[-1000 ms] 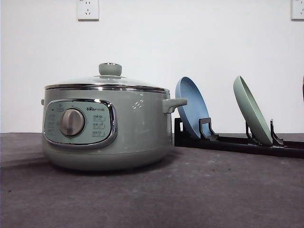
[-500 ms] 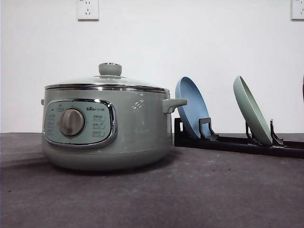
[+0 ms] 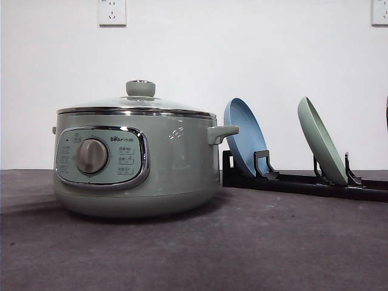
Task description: Transfer potato from steamer to green plate
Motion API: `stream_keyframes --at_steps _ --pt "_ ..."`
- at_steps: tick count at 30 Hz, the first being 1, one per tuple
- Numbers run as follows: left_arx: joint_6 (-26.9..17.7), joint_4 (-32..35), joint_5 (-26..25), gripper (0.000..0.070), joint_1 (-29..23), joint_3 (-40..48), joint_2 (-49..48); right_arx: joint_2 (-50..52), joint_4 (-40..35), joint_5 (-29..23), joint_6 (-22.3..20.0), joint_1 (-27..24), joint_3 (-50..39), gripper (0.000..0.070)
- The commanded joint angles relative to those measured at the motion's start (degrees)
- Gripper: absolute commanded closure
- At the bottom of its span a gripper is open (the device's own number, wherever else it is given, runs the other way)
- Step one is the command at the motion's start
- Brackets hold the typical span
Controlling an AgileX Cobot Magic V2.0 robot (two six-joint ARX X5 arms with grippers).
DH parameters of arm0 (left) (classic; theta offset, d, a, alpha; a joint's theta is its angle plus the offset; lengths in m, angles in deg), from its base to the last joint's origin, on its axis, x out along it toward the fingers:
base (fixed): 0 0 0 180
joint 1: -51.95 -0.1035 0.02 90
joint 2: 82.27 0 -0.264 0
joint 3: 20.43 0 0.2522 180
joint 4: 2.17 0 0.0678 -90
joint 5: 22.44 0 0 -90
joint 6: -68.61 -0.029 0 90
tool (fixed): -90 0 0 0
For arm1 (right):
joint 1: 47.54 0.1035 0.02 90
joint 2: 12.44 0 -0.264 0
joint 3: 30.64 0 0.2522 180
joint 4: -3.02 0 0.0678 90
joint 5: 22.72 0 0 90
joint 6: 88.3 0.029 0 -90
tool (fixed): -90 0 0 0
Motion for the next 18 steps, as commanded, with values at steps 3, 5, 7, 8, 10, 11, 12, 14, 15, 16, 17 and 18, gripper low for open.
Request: stream_keyframes --at_steps 3,5,7,8,10,11,12,14,15,16,17,18 --pt "-1.1 0.7 -0.5 0.0105 0.3 -1.5 0.3 -1.8 -4.0 -0.2 5.0 0.3 1.1 0.0064" --pt "-1.1 1.0 -0.5 0.0105 0.3 -1.5 0.3 -3.5 -6.5 -0.2 7.1 0.3 1.3 0.0064" --pt "-1.1 1.6 -0.5 0.0105 0.3 -1.5 0.3 -6.3 -8.4 -0.2 8.8 0.2 2.3 0.0064" --pt "-1.1 2.0 -0.5 0.0105 0.3 -1.5 0.3 -8.0 -8.9 -0.4 9.3 0.2 2.9 0.0065" --pt "-1.1 2.6 -0.5 0.0105 0.3 -1.5 0.3 -12.6 -8.9 -1.4 9.7 0.2 5.1 0.0065" --pt "-1.1 3.0 -0.5 0.0105 0.3 -1.5 0.3 -15.2 -8.7 -2.1 9.8 0.2 6.5 0.0065" --pt "-1.1 3.3 -0.5 0.0105 0.3 -1.5 0.3 -17.9 -8.5 -2.8 10.2 0.2 8.0 0.0064" --pt "-1.1 3.7 -0.5 0.0105 0.3 -1.5 0.3 -23.9 -8.2 -3.0 10.5 0.0 11.7 0.0065" --pt "-1.1 3.7 -0.5 0.0105 0.3 -1.5 0.3 -26.9 -8.1 -3.1 10.8 -0.2 13.7 0.0065" --pt "-1.1 3.7 -0.5 0.0105 0.3 -1.5 0.3 -30.0 -7.9 -3.2 11.1 -0.5 16.0 0.0065" --pt "-1.1 3.6 -0.5 0.0105 0.3 -1.5 0.3 -33.1 -7.4 -3.2 11.3 -0.8 18.4 0.0065" --pt "-1.1 3.6 -0.5 0.0105 0.3 -1.5 0.3 -36.0 -7.2 -3.2 11.4 -1.1 20.7 0.0065"
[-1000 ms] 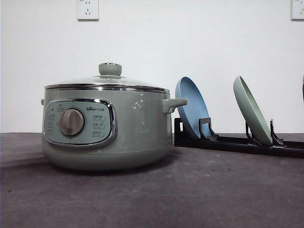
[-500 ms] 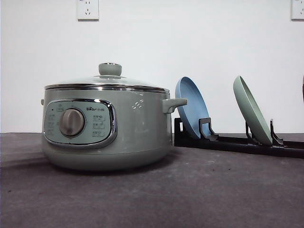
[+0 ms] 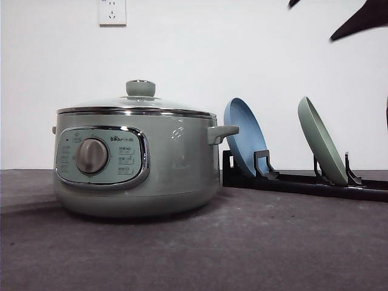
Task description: Transfer potato from steamer to green plate
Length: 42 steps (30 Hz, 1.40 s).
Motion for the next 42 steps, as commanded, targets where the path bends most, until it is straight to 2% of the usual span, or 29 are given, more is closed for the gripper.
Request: stream_keyframes --at_steps 1,8,14,16,18,22,27,28,35,42 --pt "-1.1 0.5 -0.5 0.0105 0.3 -1.5 0.3 -5.8 0.0 -0.3 1.3 -0.5 4.7 0.0065" --pt "-1.1 0.5 -0.5 0.0105 0.3 -1.5 0.3 -22.1 3.4 -3.5 3.5 -2.9 19.2 0.0067" --pt "-1.1 0.5 -0.5 0.0105 0.3 -1.5 0.3 -29.8 3.3 -4.0 3.8 -3.5 24.1 0.0090" --pt "-1.1 0.5 -0.5 0.0105 0.3 -1.5 0.3 -31.4 3.0 -4.4 3.7 -3.5 24.2 0.0120" --pt "-1.1 0.5 -0.5 0.0105 0.3 -1.5 0.3 -32.6 2.9 -4.3 3.7 -3.5 24.2 0.0209" --pt "-1.1 0.5 -0.5 0.0105 0.3 -1.5 0.3 -34.0 2.7 -4.5 3.3 -3.5 24.1 0.0435" --pt "-1.1 0.4 -0.5 0.0105 0.3 -1.5 0.3 -34.1 2.7 -4.5 3.3 -3.5 24.1 0.0668" --pt "-1.1 0.4 -0.5 0.0105 0.3 -1.5 0.3 -34.1 2.8 -4.5 3.3 -3.5 24.1 0.0696" --pt "-1.2 0.4 -0.5 0.0105 0.3 -1.5 0.3 -32.6 3.4 -3.7 3.5 -3.4 24.2 0.0696" --pt "-1.1 0.4 -0.5 0.0105 0.3 -1.5 0.3 -24.5 5.1 1.2 4.1 -3.3 24.2 0.0696"
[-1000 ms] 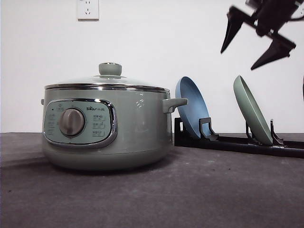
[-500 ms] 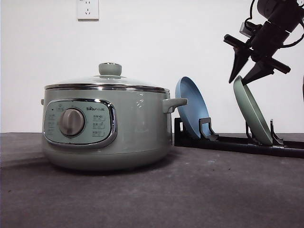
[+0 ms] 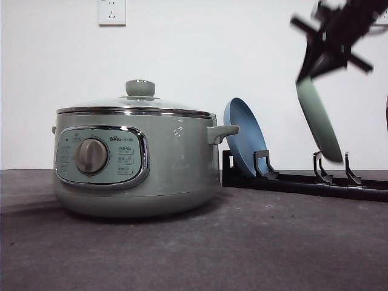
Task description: Transfer potato from steamer to green plate
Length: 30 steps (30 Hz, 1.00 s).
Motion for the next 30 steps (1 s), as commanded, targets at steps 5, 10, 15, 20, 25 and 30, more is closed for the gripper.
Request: stream_keyframes --at_steps 5,10,15,20,25,30 --pt "-1.2 0.5 -0.5 0.0105 0.3 -1.5 0.3 10.0 1.6 3.8 -2.0 0.9 1.6 0.0696" --pt "-1.9 0.5 -0.4 0.0105 0.3 -1.5 0.3 18.3 11.8 3.4 -11.7 4.2 1.5 0.0696" --pt "-2.5 0.5 -0.4 0.0105 0.3 -1.5 0.3 24.8 24.2 -5.9 -17.7 11.2 1.4 0.0696" --pt "-2.4 0.5 -0.4 0.0105 0.3 -1.5 0.3 29.3 31.9 -17.4 -17.6 21.7 1.1 0.0696" --pt "-2.5 0.4 -0.4 0.0105 0.3 -1.5 0.3 32.7 35.9 -28.6 -13.7 33.4 -1.6 0.0696" --pt "-2.5 0.4 -0.4 0.0105 0.3 -1.5 0.3 35.3 37.4 -37.3 -7.4 44.2 -10.4 0.0696"
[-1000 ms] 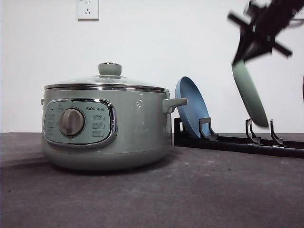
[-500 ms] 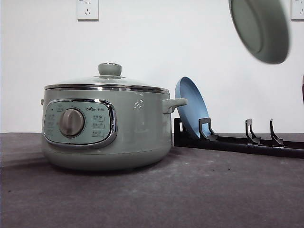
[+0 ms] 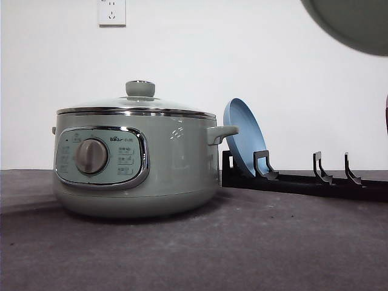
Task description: Transfer potato from steamer to green plate
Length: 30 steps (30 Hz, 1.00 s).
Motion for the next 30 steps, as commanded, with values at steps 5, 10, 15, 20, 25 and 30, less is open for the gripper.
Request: stream_keyframes --at_steps 5,10,15,20,25,30 --pt "-1.1 0.0 -0.4 0.0105 0.3 -1.5 0.3 0.7 -3.3 -5.7 10.1 10.3 -14.7 0.0696" --pt "-1.1 -0.4 -0.4 0.0105 0.3 -1.5 0.3 -0.7 -12.1 -5.7 14.4 15.6 -26.8 0.0696" --pt "-1.1 -0.6 -0.4 0.0105 0.3 -1.5 0.3 -5.0 -19.9 -5.7 16.5 19.2 -33.6 0.0696" --pt "-1.1 -1.8 -0.4 0.0105 0.3 -1.5 0.3 -11.6 -23.0 -7.9 16.4 21.2 -36.0 0.0696" --pt "-1.1 -2.2 -0.4 0.0105 0.3 -1.5 0.3 -18.1 -26.7 -9.1 16.2 22.4 -36.0 0.0696" --pt "-1.1 -2.4 -0.4 0.0105 0.3 -1.5 0.3 -22.0 -29.7 -8.1 16.2 23.4 -36.0 0.0695"
